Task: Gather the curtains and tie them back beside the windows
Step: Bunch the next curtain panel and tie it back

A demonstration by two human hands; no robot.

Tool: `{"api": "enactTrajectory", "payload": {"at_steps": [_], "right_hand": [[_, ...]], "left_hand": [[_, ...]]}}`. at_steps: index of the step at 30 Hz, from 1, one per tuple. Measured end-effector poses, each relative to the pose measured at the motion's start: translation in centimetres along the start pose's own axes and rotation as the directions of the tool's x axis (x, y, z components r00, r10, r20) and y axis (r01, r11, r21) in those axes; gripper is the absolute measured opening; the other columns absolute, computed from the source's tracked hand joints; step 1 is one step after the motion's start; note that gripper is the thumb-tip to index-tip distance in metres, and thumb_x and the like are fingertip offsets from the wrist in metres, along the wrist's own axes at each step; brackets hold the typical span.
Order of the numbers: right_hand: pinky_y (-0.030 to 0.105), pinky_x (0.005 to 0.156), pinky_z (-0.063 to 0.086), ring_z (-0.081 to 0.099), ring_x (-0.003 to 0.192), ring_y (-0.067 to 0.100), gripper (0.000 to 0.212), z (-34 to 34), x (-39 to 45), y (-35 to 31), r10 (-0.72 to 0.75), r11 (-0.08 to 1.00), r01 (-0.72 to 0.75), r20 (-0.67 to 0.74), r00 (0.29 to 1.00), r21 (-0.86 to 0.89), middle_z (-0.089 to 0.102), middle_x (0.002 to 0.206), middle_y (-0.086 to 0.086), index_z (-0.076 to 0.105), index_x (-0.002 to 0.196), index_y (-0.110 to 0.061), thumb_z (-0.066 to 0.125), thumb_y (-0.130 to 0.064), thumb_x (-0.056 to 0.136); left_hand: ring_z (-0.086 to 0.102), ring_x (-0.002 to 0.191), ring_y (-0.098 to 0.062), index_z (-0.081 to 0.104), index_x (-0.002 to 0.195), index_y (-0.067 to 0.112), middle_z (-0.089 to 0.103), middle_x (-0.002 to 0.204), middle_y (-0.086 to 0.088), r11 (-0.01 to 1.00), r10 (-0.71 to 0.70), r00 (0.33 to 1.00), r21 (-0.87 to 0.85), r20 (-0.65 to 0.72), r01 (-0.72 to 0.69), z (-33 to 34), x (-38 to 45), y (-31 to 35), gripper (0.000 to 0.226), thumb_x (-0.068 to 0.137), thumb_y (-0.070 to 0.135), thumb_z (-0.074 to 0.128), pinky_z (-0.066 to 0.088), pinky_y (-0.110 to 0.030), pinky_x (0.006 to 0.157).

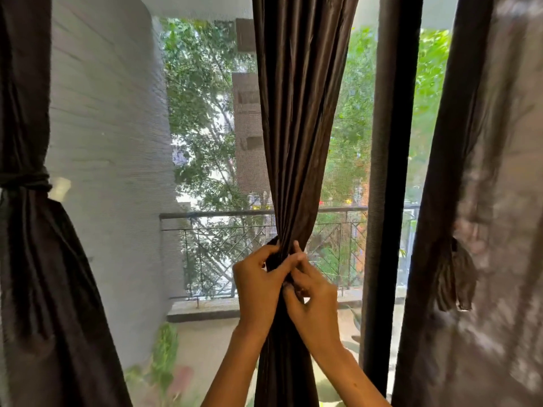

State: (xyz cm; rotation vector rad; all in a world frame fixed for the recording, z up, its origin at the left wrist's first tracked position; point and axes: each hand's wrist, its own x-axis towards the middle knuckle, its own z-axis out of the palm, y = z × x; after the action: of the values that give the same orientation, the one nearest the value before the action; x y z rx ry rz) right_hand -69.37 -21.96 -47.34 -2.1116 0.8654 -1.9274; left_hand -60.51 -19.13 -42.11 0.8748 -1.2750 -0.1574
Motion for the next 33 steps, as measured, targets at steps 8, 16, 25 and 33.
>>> {"api": "enactTrajectory", "payload": {"at_steps": [8,16,25,33], "right_hand": [[0.029,0.095,0.05,0.058,0.109,-0.005,0.052,-1.4,2.0,-0.5,0.216,0.958,-0.181,-0.143,0.966,0.223,0.062,0.115,-0.02,0.046,0.121,-0.047,0.07,-0.018,0.085],[0.02,0.069,0.049,0.057,0.085,0.003,0.036,-1.0,1.3,-0.5,-0.085,0.992,0.062,-0.221,0.972,-0.108,0.058,0.103,-0.004,0.064,0.123,-0.02,0.06,-0.011,0.088],[0.011,0.078,0.048,0.057,0.098,-0.003,0.038,-0.8,1.6,-0.7,-0.033,0.995,0.039,-0.068,0.997,0.091,0.051,0.123,-0.015,0.065,0.118,-0.016,0.055,0.003,0.087],[0.022,0.087,0.051,0.056,0.117,0.003,0.032,-1.4,0.1,-0.9,0.02,0.988,-0.022,0.016,1.0,0.155,0.057,0.133,-0.012,0.069,0.116,-0.015,0.06,-0.007,0.087]], "left_hand": [[0.063,0.065,0.004,0.072,0.079,0.021,0.068,0.069,0.016,0.991,0.044,0.998,0.129,-0.052,-0.037,1.0,0.1,-0.5,0.004,0.083,0.018,0.071,0.042,-0.007,0.06],[0.067,0.08,-0.005,0.075,0.095,0.021,0.072,0.085,0.014,0.988,0.044,0.996,0.149,-0.076,-0.033,1.1,-0.3,-1.0,0.011,0.086,0.02,0.068,0.054,-0.03,0.075],[0.065,0.071,0.0,0.074,0.089,0.017,0.071,0.076,0.009,0.999,-0.025,1.0,0.03,-0.008,0.025,0.6,-0.2,0.4,0.012,0.081,0.025,0.072,0.046,-0.013,0.065],[0.055,0.065,0.008,0.058,0.08,0.011,0.059,0.068,0.01,0.985,-0.036,0.999,0.173,0.04,0.029,0.2,1.5,-0.4,0.012,0.084,0.013,0.069,0.036,-0.006,0.055]]}}
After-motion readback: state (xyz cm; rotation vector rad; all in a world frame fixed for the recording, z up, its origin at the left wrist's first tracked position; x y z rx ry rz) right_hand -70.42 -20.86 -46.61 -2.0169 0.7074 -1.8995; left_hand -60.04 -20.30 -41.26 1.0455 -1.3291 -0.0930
